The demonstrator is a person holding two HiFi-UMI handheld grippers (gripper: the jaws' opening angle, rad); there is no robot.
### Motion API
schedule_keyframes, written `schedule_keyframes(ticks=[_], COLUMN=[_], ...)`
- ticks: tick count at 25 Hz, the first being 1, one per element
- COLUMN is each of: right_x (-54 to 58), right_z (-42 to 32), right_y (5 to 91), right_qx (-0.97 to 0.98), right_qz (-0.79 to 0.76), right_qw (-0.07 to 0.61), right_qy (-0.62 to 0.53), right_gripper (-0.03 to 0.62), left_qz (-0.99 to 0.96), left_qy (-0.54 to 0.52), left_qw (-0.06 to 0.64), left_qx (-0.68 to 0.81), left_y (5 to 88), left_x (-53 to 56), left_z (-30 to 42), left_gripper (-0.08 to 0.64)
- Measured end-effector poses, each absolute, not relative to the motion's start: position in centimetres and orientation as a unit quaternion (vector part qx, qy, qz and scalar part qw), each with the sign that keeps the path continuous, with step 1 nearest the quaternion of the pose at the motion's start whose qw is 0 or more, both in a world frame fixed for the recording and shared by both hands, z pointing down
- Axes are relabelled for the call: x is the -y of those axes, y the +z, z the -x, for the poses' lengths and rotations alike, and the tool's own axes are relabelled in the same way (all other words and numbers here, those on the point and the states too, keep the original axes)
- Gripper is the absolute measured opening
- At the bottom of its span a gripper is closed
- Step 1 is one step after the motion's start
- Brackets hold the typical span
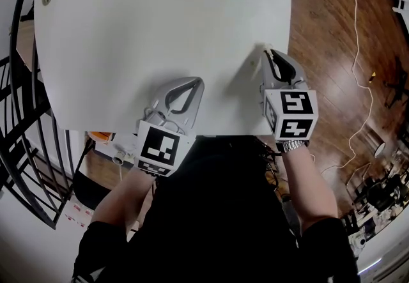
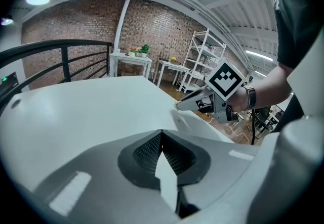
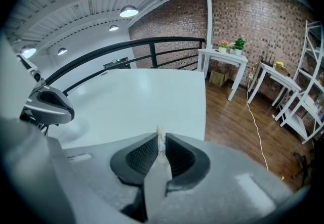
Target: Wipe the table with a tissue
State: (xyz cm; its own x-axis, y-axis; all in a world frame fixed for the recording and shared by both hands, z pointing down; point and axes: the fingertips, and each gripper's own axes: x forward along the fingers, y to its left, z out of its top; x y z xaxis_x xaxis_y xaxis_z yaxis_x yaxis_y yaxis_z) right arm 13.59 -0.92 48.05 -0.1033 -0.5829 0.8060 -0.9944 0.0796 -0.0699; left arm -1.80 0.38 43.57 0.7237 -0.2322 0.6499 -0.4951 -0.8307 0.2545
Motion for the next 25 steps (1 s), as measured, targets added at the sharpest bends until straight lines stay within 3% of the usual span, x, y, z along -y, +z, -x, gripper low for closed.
schedule_keyframes(ticks=[25], right_x=[-1.6], right_z=[-11.1], right_y=[49.4], right_qx=[0.679], right_qz=[-0.566], right_qw=[0.314], right_qy=[0.347], right_gripper=[0.034], left_qz=[-0.902], left_qy=[0.317], left_qw=[0.213], left_qx=[0.203], left_y=[43.9], left_x=[-2.3], left_z=[1.9], left_gripper=[0.017])
